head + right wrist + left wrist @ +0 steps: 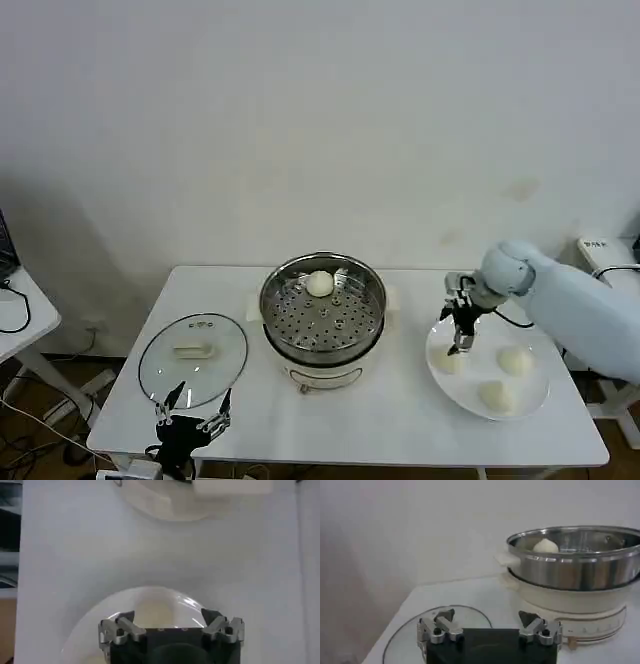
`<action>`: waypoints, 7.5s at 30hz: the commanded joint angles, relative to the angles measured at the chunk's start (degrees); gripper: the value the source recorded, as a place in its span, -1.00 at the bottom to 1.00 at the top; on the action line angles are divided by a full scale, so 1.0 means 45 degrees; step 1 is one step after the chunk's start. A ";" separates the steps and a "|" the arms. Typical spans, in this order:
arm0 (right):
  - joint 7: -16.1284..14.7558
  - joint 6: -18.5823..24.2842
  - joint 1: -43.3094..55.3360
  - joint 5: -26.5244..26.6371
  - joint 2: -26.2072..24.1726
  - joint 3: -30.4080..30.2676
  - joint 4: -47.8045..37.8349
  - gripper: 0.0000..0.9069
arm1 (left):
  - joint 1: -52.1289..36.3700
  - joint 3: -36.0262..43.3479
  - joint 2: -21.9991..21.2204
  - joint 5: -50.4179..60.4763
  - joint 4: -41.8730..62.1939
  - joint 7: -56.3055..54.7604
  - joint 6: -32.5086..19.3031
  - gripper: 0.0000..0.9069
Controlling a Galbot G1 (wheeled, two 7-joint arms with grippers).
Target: Take steamed baozi put them in steamer then cover it.
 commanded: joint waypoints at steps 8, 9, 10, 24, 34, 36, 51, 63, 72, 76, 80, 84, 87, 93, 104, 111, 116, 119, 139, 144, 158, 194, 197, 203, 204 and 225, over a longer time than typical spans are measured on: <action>0.0079 0.0091 -0.0895 -0.0830 0.0527 0.0586 -0.0858 1.00 | -0.0198 -0.0024 -0.0018 -0.0031 0.0199 0.0051 0.0044 1.00; 0.0089 0.0108 -0.0920 -0.0868 0.0558 0.0619 -0.0896 1.00 | -0.0205 -0.0026 -0.0017 -0.0034 0.0217 0.0053 0.0046 1.00; 0.0091 0.0122 -0.0931 -0.0887 0.0587 0.0649 -0.0940 1.00 | -0.0209 -0.0029 -0.0018 -0.0032 0.0223 0.0054 0.0047 1.00; 0.0064 0.0311 -0.1212 -0.1396 0.0543 0.0785 -0.1032 1.00 | -0.0191 0.0007 -0.0071 -0.0021 0.0342 0.0038 0.0020 1.00; 0.0383 0.0436 -0.1344 -0.1361 0.0664 0.0909 -0.1286 0.96 | -0.0165 0.0019 -0.0069 -0.0007 0.0367 0.0036 0.0003 1.00; 0.0466 0.0423 -0.1376 -0.1322 0.0707 0.0916 -0.1316 0.71 | -0.0160 0.0023 -0.0072 -0.0007 0.0368 0.0037 0.0003 1.00; 0.0529 0.0396 -0.1304 -0.1166 0.0575 0.0957 -0.1279 0.20 | -0.0211 0.0037 -0.0092 -0.0011 0.0435 0.0044 -0.0003 1.00; 0.0299 0.0381 0.1347 0.0096 -0.0615 0.0651 -0.0943 0.22 | -0.0364 0.0060 -0.0171 0.0008 0.0358 0.0076 0.0003 1.00; -0.0237 -0.0472 0.4746 0.2433 -0.0754 -0.1125 0.0006 0.22 | -0.0679 0.0010 -0.0129 -0.0060 0.0335 0.0121 0.0000 1.00; -0.0242 -0.1138 0.5758 0.3693 -0.0428 -0.1905 0.0974 0.22 | -0.0835 0.0010 -0.0099 -0.0116 0.0337 0.0135 0.0010 1.00; -0.0085 -0.1893 0.6637 0.5308 0.0668 -0.2720 0.1508 0.22 | -0.0917 -0.0023 -0.0085 -0.0115 0.0317 0.0111 -0.0004 1.00; 0.0101 -0.2280 0.7268 0.6347 0.1837 -0.3291 0.1166 0.22 | -0.0887 -0.0135 -0.0134 -0.0148 0.0213 0.0049 -0.0016 1.00; 0.0122 -0.2395 0.7552 0.6619 0.2898 -0.3688 0.0542 0.22 | -0.0866 -0.0144 -0.0244 -0.0055 0.0171 -0.0044 -0.0018 1.00; 0.0118 -0.2465 0.7736 0.6660 0.5030 -0.4159 -0.0753 0.22 | -0.0926 -0.0193 -0.0417 -0.0093 0.0116 -0.0061 -0.0056 1.00; 0.0304 -0.2673 0.6674 0.6456 0.7498 -0.4425 -0.2812 0.22 | -0.0958 -0.0239 -0.0395 0.0019 0.0066 -0.0100 -0.0132 1.00; 0.0591 -0.2744 0.5933 0.6126 0.8552 -0.4317 -0.3735 0.22 | -0.0975 -0.0191 -0.0443 -0.0114 0.0141 -0.0120 -0.0182 1.00; 0.0770 -0.2713 0.5508 0.5889 0.9455 -0.4120 -0.4711 0.22 | -0.0980 -0.0183 -0.0401 -0.0167 0.0186 -0.0118 -0.0205 1.00; 0.0802 -0.2697 0.5322 0.5656 0.9774 -0.4097 -0.4999 0.22 | -0.0995 -0.0191 -0.0386 -0.0199 0.0195 -0.0115 -0.0203 1.00; 0.0762 -0.2673 0.4952 0.5284 0.9534 -0.4666 -0.4725 0.24 | -0.1195 -0.0202 -0.0358 -0.0297 0.0447 -0.0096 -0.0195 1.00; 0.0741 -0.2650 0.4908 0.5150 0.9519 -0.4724 -0.4731 0.49 | -0.1213 -0.0178 -0.0379 -0.0297 0.0487 -0.0098 -0.0196 1.00; 0.0855 -0.2711 0.5070 0.5212 0.9169 -0.4695 -0.4234 1.00 | -0.1265 -0.0174 -0.0362 -0.0313 0.0586 -0.0084 -0.0196 1.00; -0.1135 -0.0561 0.6137 0.1543 -0.2958 -0.4740 0.4100 1.00 | -0.1011 -0.0224 -0.0348 -0.0419 0.0205 -0.0003 -0.0093 1.00; -0.1248 -0.0154 0.5012 0.0682 -0.3432 -0.4043 0.4248 1.00 | -0.0941 -0.0152 -0.0417 -0.0360 0.0279 -0.0014 -0.0096 1.00; -0.1257 0.0272 0.2000 -0.0219 -0.3688 -0.1601 0.3967 1.00 | -0.0748 -0.0108 -0.0484 -0.0254 0.0237 -0.0009 -0.0083 1.00; -0.1277 0.0355 0.1232 -0.0476 -0.3670 -0.0968 0.3881 1.00 | -0.0699 -0.0117 -0.0485 -0.0208 0.0218 -0.0019 -0.0084 1.00; -0.1603 0.0934 -0.2318 -0.1852 -0.3292 0.1734 0.2681 1.00 | -0.0679 -0.0036 -0.0653 0.0011 0.0265 0.0032 -0.0098 1.00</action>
